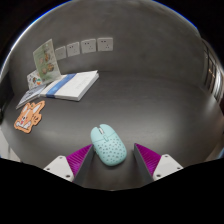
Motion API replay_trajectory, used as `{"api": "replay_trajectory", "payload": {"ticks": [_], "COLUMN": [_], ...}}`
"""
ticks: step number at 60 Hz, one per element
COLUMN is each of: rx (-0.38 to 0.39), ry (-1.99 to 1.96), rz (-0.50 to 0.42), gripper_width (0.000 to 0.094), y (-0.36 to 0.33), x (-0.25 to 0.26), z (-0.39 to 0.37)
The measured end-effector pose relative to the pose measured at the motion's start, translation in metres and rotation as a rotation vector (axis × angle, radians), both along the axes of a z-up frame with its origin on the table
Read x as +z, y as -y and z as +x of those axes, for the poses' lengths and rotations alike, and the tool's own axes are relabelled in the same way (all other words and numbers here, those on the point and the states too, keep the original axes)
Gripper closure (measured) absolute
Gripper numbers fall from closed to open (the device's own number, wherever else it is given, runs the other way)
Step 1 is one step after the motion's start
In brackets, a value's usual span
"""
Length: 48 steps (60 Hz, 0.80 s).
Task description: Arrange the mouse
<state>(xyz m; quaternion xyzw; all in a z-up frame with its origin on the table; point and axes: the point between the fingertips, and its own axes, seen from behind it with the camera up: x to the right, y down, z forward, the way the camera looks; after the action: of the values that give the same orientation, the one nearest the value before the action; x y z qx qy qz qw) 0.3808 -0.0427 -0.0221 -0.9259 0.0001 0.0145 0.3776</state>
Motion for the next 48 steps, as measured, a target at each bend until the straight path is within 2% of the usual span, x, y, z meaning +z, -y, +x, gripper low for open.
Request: {"api": "replay_trajectory", "payload": {"ticks": [14, 15, 19, 27, 34, 39, 48], "rx": [-0.033, -0.041, -0.074, -0.127, -0.137, -0.143, -0.143], "ry": [-0.001, -0.003, 0.000, -0.041, -0.034, -0.023, 0.017], "rz": [0.004, 0.005, 0.016, 0.036, 0.045, 0.128, 0.292], "gripper_width": [0.0127, 0.0152, 0.0388, 0.0446, 0.0493, 0.0494, 0.0497], "y": [-0.027, -0.029, -0.038, -0.044, -0.044, -0.051, -0.066], "x": [0.002, 0.001, 0.001, 0.004, 0.009, 0.041, 0.146], "z": [0.016, 0.017, 0.024, 0.028, 0.026, 0.007, -0.074]}}
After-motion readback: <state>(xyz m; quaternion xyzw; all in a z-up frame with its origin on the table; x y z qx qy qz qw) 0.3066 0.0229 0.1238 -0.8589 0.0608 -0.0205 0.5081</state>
